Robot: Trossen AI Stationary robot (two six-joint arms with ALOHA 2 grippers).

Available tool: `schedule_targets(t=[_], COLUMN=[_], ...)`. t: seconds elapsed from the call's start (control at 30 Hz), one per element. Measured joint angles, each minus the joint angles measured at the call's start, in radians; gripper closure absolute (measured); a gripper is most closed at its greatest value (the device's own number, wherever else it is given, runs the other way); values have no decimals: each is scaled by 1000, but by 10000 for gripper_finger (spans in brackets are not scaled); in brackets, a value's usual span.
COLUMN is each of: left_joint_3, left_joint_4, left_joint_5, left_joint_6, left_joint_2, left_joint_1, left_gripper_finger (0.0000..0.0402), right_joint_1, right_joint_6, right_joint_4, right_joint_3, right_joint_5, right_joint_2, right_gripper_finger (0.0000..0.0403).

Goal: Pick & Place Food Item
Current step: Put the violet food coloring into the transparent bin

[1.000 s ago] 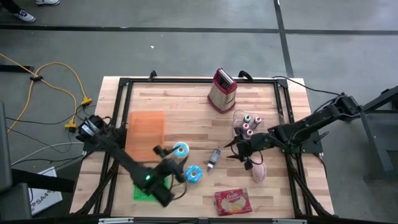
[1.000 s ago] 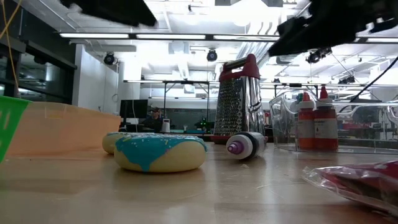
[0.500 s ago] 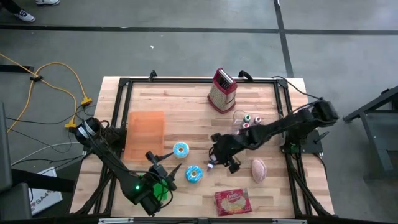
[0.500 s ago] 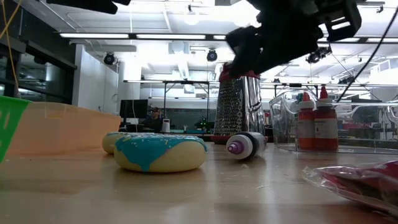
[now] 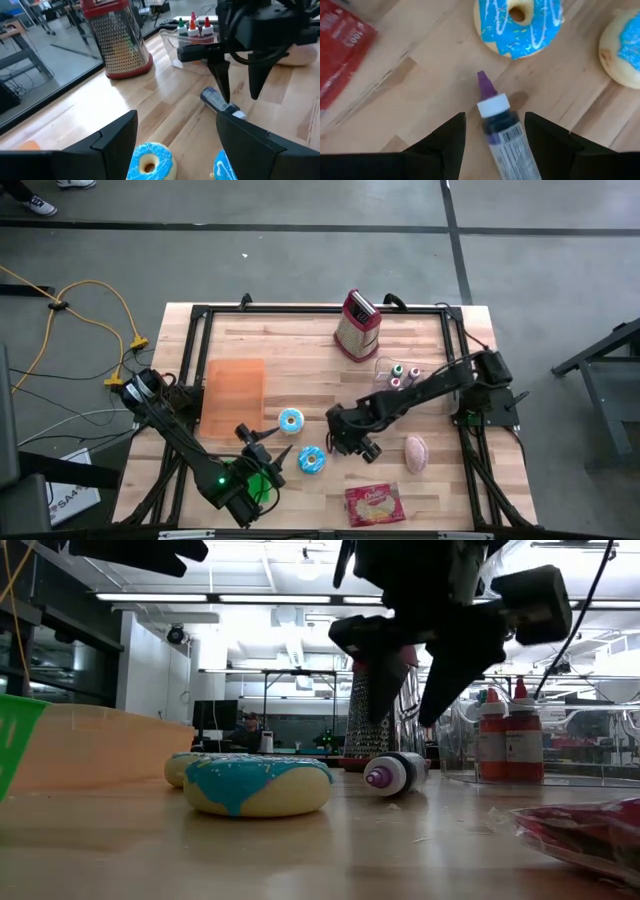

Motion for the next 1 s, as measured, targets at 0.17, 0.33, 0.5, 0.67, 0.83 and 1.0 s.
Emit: schedule_targets(t=[0.17, 0.33, 0.5, 0.67, 0.83, 1.0], left_joint_3=[0, 0, 0, 0, 0, 0], left_joint_4=[2, 5, 8, 11, 13, 12], left_joint_5=[9, 9, 8, 12, 16, 23], left_joint_6=[0, 0, 0, 0, 0, 1], left_joint_2=[0, 0, 0, 0, 0, 0], left_joint_1=[0, 0, 0, 0, 0, 0], left_gripper_finger=[140, 140, 140, 140, 140, 140], right_joint_1=[31, 58, 68, 61, 61, 61], right_joint_6=[-45, -68, -69, -69, -85, -95], right_joint_4=[-42, -22, -12, 26, 38, 54], right_joint_3=[39, 46, 46, 46, 46, 48], right_joint_5=[83, 99, 100, 97, 101, 109], right_joint_2=[45, 49, 49, 65, 98, 120], right_gripper_finger=[211, 211, 211, 211, 211, 211])
